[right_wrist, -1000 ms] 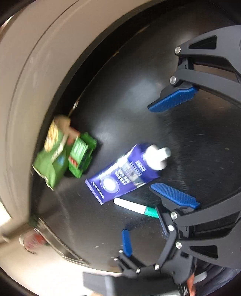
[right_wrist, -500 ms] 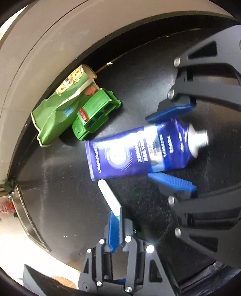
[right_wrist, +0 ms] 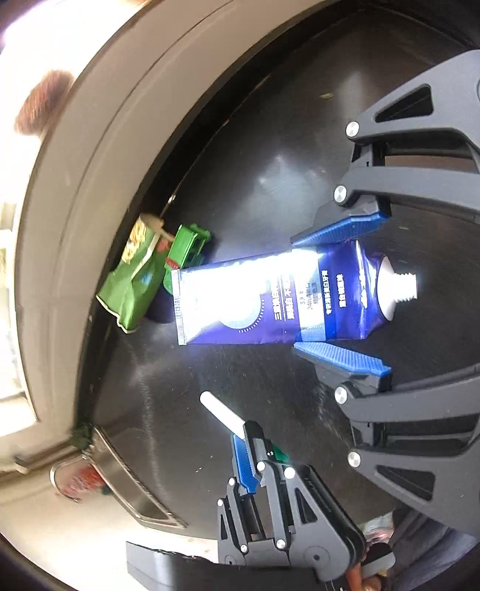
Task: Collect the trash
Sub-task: 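Carry marker and toothpaste tube to the bin and drop both inside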
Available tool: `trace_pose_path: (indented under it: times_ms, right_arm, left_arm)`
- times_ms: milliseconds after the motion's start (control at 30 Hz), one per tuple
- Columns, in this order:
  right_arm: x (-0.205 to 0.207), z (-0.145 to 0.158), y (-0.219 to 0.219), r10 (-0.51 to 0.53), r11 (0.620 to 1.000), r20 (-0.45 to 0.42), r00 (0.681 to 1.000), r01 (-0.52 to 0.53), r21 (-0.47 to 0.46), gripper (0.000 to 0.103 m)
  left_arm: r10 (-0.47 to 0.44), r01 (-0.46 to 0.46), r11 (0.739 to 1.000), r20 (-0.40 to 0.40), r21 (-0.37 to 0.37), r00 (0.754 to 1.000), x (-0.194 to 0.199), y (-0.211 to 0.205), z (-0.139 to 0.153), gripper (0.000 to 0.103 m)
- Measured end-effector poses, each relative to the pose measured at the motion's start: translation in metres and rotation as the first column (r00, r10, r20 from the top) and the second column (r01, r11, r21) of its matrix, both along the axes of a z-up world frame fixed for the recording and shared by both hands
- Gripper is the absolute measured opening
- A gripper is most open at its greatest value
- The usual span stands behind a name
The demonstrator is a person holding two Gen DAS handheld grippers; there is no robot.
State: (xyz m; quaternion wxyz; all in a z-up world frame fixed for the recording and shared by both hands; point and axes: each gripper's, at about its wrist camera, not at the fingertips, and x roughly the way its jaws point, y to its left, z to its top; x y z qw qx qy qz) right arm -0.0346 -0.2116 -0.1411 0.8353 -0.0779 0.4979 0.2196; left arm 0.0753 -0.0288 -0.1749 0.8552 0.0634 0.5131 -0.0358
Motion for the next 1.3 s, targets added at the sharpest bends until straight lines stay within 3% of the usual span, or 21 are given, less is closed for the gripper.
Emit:
trace_pose_path:
  times_ms: [133,433,600,767,867,967,1033,1300]
  right_arm:
    - [-0.026,0.007,-0.012,-0.051,0.999,0.002,0.999,0.051,0.007,0.052]
    - [-0.057,0.016,0.016,-0.045,0.999,0.029,0.999,0.045,-0.001,0.052]
    - [-0.061,0.030,0.057,0.021,0.999,0.044,0.999,-0.022,0.026,0.052]
    - [-0.063,0.043,0.123,0.143,0.987,0.048,0.989,-0.146,0.065,0.052]
    - [-0.072,0.050,0.183,0.261,0.960,0.040,0.965,-0.264,0.094,0.052]
    - [-0.086,0.053,0.239,0.366,0.924,0.032,0.930,-0.367,0.108,0.052]
    - [-0.104,0.051,0.287,0.461,0.880,0.013,0.887,-0.459,0.126,0.052]
    - [-0.180,0.027,0.429,0.718,0.696,-0.075,0.692,-0.707,0.125,0.052]
  left_arm:
    - [-0.012,0.012,1.000,0.033,0.000,0.999,-0.028,-0.005,0.016,0.013]
    - [0.010,-0.009,1.000,0.067,-0.016,0.998,-0.065,0.019,0.032,0.013]
    - [0.091,-0.088,0.995,0.091,-0.037,0.992,-0.085,0.057,0.045,0.013]
    - [0.241,-0.237,0.970,0.117,-0.053,0.963,-0.116,0.119,0.058,0.013]
    - [0.355,-0.350,0.935,0.125,-0.061,0.926,-0.145,0.165,0.064,0.013]
    - [0.471,-0.467,0.882,0.120,-0.064,0.874,-0.178,0.210,0.065,0.013]
    - [0.540,-0.536,0.842,0.112,-0.062,0.834,-0.202,0.238,0.062,0.013]
    - [0.782,-0.780,0.623,0.028,-0.068,0.622,-0.308,0.332,0.023,0.013]
